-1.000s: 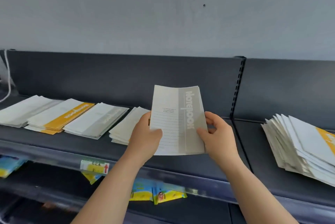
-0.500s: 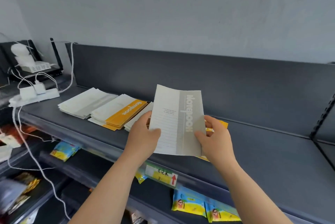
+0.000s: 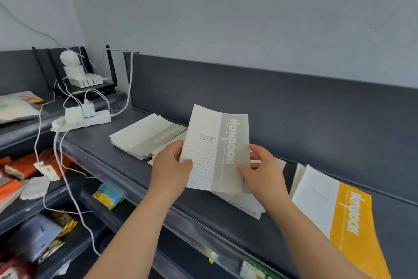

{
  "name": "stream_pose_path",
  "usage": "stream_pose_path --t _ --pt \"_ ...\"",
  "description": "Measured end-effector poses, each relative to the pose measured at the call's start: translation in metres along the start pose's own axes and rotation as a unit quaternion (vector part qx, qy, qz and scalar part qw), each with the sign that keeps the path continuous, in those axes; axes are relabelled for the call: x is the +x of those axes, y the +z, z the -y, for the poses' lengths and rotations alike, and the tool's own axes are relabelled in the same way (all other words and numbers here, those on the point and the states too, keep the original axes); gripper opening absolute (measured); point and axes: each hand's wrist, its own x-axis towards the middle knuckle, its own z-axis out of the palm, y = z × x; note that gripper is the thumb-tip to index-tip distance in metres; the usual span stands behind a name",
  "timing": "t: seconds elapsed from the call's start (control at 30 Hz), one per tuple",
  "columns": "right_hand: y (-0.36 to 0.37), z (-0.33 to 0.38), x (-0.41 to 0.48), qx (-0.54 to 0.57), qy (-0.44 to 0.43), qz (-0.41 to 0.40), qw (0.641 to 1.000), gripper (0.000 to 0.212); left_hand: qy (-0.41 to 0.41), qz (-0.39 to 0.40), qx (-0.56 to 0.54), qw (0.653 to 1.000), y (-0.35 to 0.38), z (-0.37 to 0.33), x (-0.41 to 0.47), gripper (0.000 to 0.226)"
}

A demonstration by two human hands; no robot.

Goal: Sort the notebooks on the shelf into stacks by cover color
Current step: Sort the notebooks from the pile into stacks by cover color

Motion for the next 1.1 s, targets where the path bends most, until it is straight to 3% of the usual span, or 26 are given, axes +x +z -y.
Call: stream_pose_path --t 0.1,0.43,0.73,0.9,1.0,1.1 --pt "0.038 0.006 0.019 -0.006 0.007 -0.003 1.0 0.039 0.006 -0.018 -0.022 1.0 -0.022 0.023 0.032 0.041" --pt "0.183 0.04 0.065 -0.041 0.047 -0.036 0.997 0.043 0.052 0.097 0.073 0.991 -0.127 0.09 0.153 0.041" --pt "0.246 0.058 0.092 -0.13 0.04 -0.037 0.99 0.027 0.061 0.13 0.143 0.979 -0.159 0.129 0.225 0.045" --pt "0.261 0.056 0.103 -0.25 0.052 -0.024 0.967 0.023 0.067 0.13 0.204 0.968 -0.159 0.154 0.25 0.034" --pt "0.267 0.053 0.103 -0.316 0.054 -0.02 0.947 0.029 0.077 0.125 0.241 0.959 -0.159 0.162 0.252 0.029" --pt "0.268 0.054 0.102 -0.335 0.05 -0.021 0.941 0.05 0.078 0.125 0.281 0.948 -0.16 0.163 0.25 0.022"
